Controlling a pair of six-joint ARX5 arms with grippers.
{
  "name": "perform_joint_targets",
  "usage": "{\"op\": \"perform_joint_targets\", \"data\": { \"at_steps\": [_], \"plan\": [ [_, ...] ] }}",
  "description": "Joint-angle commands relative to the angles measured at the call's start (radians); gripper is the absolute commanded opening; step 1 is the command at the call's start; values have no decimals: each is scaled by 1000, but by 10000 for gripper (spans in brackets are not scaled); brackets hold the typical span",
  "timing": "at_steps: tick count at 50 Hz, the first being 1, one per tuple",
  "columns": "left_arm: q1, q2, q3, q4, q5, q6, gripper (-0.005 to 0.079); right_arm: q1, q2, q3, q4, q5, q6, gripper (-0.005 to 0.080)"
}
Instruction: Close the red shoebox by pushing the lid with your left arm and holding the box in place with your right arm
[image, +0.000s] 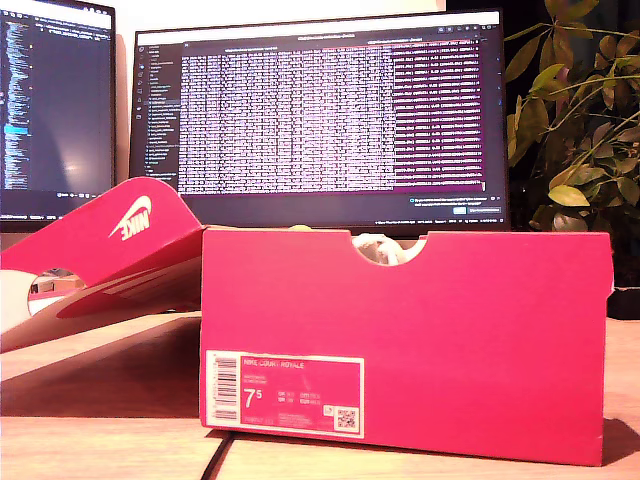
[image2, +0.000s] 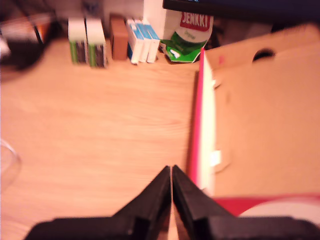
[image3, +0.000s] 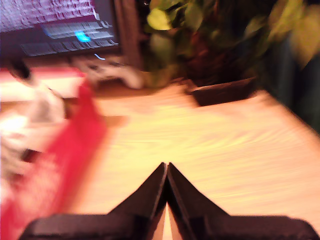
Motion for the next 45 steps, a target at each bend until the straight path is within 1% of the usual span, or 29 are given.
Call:
{"op": "perform_joint_targets", "data": {
  "at_steps": [1, 3, 4, 6, 7, 8, 10, 13, 18, 24, 25, 30, 37, 45],
  "plan": [
    [2, -8, -23, 39, 27, -58, -18, -3, -6, -5, 31, -30, 75, -12],
    [2, -8, -23, 65, 55, -72, -18, -3, -6, -5, 50, -55, 75, -12],
    [2, -8, -23, 79, 68, -80, -18, -3, -6, -4, 58, -69, 125, -12],
    [2, -8, -22, 107, 98, -80, -18, -3, -6, 0, 72, -104, 134, -12],
    [2, -8, -22, 121, 111, -106, -18, -3, -6, 4, 76, -119, 177, -12],
    [2, -8, -20, 130, 123, -112, -19, -3, -6, 9, 77, -133, 182, -12],
    [2, -8, -14, 139, 139, -146, -19, -3, -6, 20, 76, -152, 221, -12],
    [2, -7, -3, 144, 160, -174, -19, -3, -6, 37, 76, -182, 239, -12],
    [2, 8, 11, 145, 185, -206, -19, -3, -3, 74, 64, -191, 243, -12],
    [2, 40, 27, 144, 232, -217, -19, -3, 17, 131, 3, -197, 242, -12],
    [2, 48, 29, 144, 239, -232, -19, -3, 24, 140, -8, -202, 241, -12],
    [2, 101, 42, 148, 268, -242, -19, -3, 78, 183, -39, -225, 240, -12],
    [2, 192, 66, 169, 314, -241, -19, -3, 188, 233, -46, -261, 221, -12],
    [2, 314, 114, 203, 328, -236, -19, -3, 351, 290, -44, -313, 163, -12]
  ]
}}
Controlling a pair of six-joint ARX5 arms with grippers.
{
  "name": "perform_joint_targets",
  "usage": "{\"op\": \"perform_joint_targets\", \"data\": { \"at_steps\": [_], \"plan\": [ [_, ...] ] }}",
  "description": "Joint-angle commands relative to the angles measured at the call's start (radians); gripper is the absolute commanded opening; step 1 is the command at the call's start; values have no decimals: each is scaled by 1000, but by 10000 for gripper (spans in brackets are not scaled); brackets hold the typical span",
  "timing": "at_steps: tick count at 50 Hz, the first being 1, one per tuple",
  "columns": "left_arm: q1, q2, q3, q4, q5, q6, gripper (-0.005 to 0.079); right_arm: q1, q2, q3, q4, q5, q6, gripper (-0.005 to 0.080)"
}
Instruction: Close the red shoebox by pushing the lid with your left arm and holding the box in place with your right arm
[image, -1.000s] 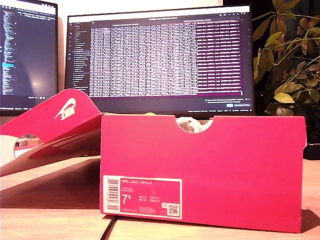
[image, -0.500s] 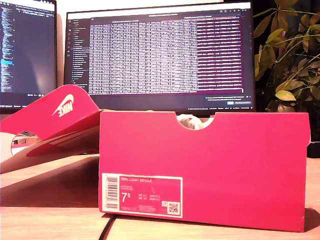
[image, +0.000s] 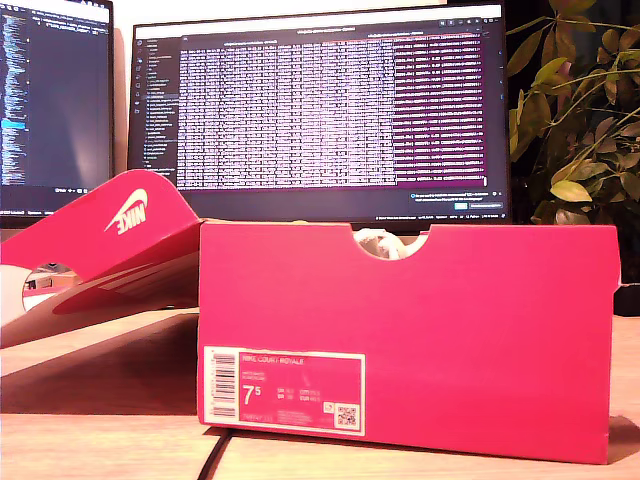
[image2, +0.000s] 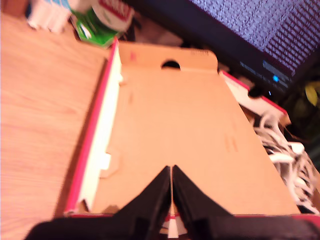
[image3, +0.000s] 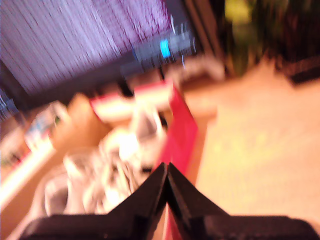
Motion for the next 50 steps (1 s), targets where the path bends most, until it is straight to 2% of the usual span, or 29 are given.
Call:
{"op": "perform_joint_targets", "data": {
  "at_steps": [1, 14, 24, 35, 50],
  "plan": [
    [3, 47, 42, 21, 5, 11, -19, -3, 59, 39, 7, -25, -31, -12],
    [55, 284, 166, 19, 10, 113, -19, -3, 334, 134, 20, -53, -109, -12],
    [132, 524, 290, 8, 86, 187, -19, -3, 519, 176, 83, -79, -146, -12],
    [208, 788, 461, -83, 166, 296, -19, -2, 683, 185, 186, -141, -145, -12],
    [275, 1037, 633, -201, 199, 400, -19, -2, 851, 204, 293, -203, -145, -12]
  ]
}}
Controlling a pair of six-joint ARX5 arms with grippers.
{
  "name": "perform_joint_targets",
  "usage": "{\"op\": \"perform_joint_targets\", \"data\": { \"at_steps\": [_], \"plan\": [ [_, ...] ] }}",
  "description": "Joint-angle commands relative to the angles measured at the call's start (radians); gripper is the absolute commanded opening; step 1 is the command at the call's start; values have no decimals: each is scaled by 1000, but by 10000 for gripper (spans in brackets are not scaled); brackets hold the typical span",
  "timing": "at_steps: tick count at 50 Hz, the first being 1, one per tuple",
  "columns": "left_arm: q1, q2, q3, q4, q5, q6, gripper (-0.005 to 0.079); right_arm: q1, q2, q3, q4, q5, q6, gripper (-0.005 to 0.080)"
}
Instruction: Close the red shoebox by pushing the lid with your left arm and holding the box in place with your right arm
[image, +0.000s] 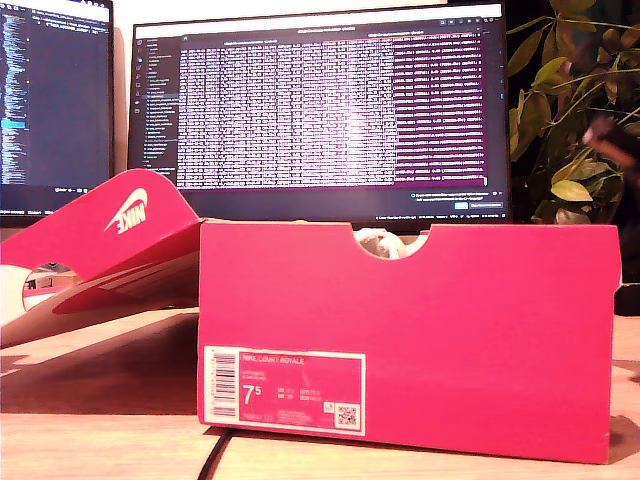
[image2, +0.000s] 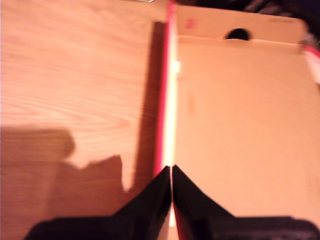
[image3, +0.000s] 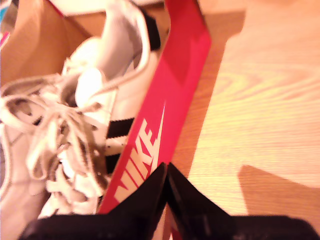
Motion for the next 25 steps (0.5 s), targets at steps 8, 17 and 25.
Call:
{"op": "perform_joint_targets", "data": {
  "at_steps": [8, 17, 25],
  "plan": [
    [31, 129, 17, -13, 45, 29, -19, 13, 100, 65, 61, -28, -5, -12],
    [32, 217, 17, -27, 54, 56, -19, 53, 183, 119, 75, -36, -5, -12],
    [32, 282, 17, -32, 74, 71, -19, 95, 246, 148, 105, -36, -5, -12]
  ]
}}
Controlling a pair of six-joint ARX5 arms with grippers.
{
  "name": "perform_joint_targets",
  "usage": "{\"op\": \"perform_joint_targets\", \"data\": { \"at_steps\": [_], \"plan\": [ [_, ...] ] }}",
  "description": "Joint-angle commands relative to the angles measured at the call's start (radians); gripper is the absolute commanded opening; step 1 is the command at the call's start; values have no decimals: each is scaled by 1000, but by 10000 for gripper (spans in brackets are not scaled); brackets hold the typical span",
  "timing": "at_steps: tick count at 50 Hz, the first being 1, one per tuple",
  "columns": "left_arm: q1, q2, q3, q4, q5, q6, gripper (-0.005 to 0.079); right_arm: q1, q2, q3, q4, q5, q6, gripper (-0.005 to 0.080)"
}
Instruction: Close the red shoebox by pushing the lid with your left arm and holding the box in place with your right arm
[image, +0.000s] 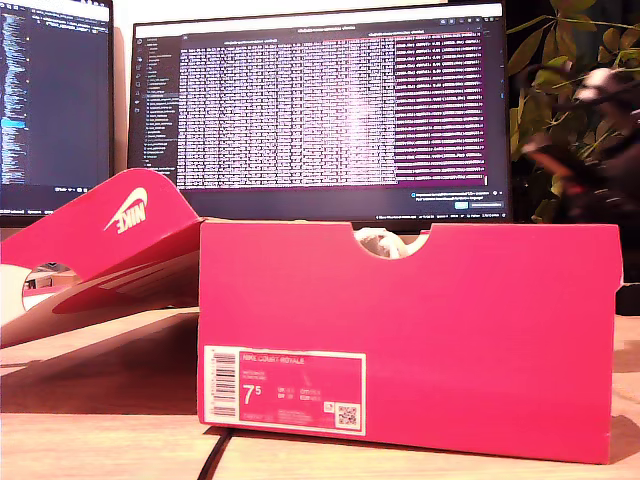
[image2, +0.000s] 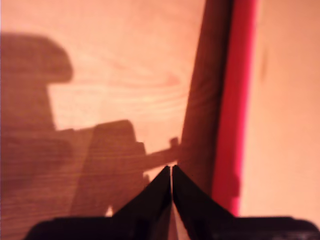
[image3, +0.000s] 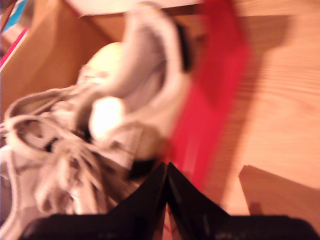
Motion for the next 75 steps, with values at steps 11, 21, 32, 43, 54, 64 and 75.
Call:
{"op": "perform_joint_targets", "data": {
  "at_steps": [11, 21, 32, 43, 54, 64, 75],
  "plan": [
    [-3, 69, -2, -3, 139, 15, -19, 52, 66, 26, 28, -1, -5, -12],
    [-14, 69, -2, -3, 246, 12, -19, 61, 88, 26, 32, 0, -6, -12],
    [-14, 68, 13, 11, 340, -1, -19, 61, 88, 26, 39, -1, -6, -12],
    [-14, 68, 114, -42, 500, -20, -19, 62, 88, 26, 41, -1, -6, -12],
    [-14, 67, 254, -151, 584, -19, -19, 62, 88, 26, 41, -1, -7, -12],
    [-37, 56, 326, -224, 698, -19, -19, 62, 88, 26, 41, -1, -14, -12],
    [-134, 18, 361, -230, 765, -20, -19, 80, 88, 26, 49, -5, -18, -12]
  ]
}}
